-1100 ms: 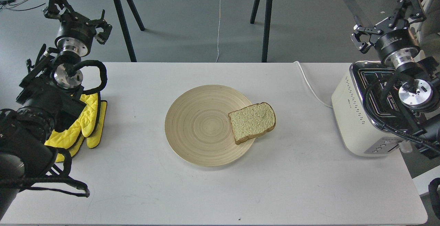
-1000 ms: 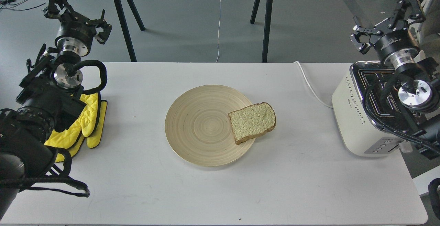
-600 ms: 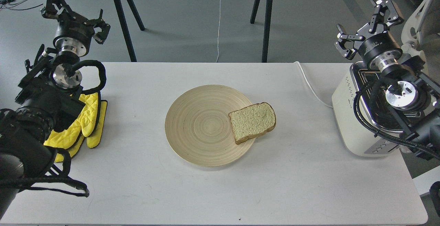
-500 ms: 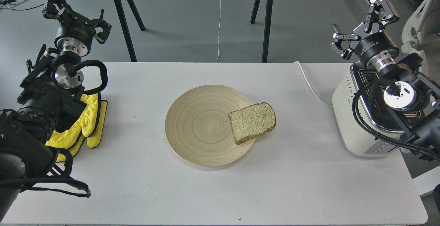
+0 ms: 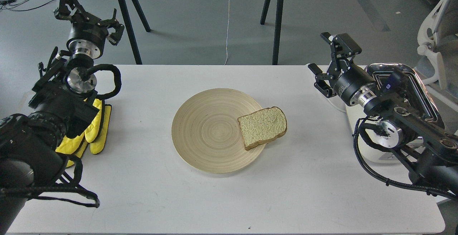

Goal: Put bread in toaster with right arm
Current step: 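Move the right gripper from above the toaster toward the bread slice on the plate, then close the right gripper on the edge of the bread slice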

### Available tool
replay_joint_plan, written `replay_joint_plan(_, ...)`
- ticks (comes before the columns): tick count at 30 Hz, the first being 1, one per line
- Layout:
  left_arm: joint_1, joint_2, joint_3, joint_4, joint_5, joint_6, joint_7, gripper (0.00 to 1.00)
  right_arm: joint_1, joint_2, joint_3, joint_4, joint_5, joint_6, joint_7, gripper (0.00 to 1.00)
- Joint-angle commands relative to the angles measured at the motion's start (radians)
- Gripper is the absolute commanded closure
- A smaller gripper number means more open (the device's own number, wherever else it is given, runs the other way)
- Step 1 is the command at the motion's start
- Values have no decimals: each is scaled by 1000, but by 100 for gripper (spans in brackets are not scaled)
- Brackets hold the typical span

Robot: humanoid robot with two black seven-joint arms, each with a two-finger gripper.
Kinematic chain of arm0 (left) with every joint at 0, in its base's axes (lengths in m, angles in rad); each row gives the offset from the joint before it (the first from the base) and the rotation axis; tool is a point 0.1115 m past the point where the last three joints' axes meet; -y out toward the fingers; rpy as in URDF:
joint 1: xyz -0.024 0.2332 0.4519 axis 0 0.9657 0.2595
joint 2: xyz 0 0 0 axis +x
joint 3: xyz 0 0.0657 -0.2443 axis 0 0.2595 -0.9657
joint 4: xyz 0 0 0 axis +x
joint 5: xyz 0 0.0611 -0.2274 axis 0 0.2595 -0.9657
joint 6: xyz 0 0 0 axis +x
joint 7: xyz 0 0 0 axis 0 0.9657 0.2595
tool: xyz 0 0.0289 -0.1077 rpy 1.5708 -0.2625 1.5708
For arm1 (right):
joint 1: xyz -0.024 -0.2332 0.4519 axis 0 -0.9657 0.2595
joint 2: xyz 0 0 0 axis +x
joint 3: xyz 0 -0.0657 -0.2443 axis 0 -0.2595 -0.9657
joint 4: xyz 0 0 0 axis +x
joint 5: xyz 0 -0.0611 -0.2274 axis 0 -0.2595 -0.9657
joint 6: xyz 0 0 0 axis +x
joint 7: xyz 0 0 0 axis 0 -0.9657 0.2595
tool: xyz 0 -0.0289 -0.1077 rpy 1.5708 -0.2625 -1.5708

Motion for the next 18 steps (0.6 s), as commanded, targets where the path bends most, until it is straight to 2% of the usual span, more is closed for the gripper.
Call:
replay_joint_plan(1,1,-4,0,0,0,0,0,0,-13,6,-91,-7,-120,-77,-1,1)
replay_joint_plan(8,0,-2,0,0,0,0,0,0,-7,115,-269,-94,-193,-223,1,2)
replay_joint_plan(18,0,2,0,1,0,0,0,0,15,228,-350,-247,-194,-234,5,5)
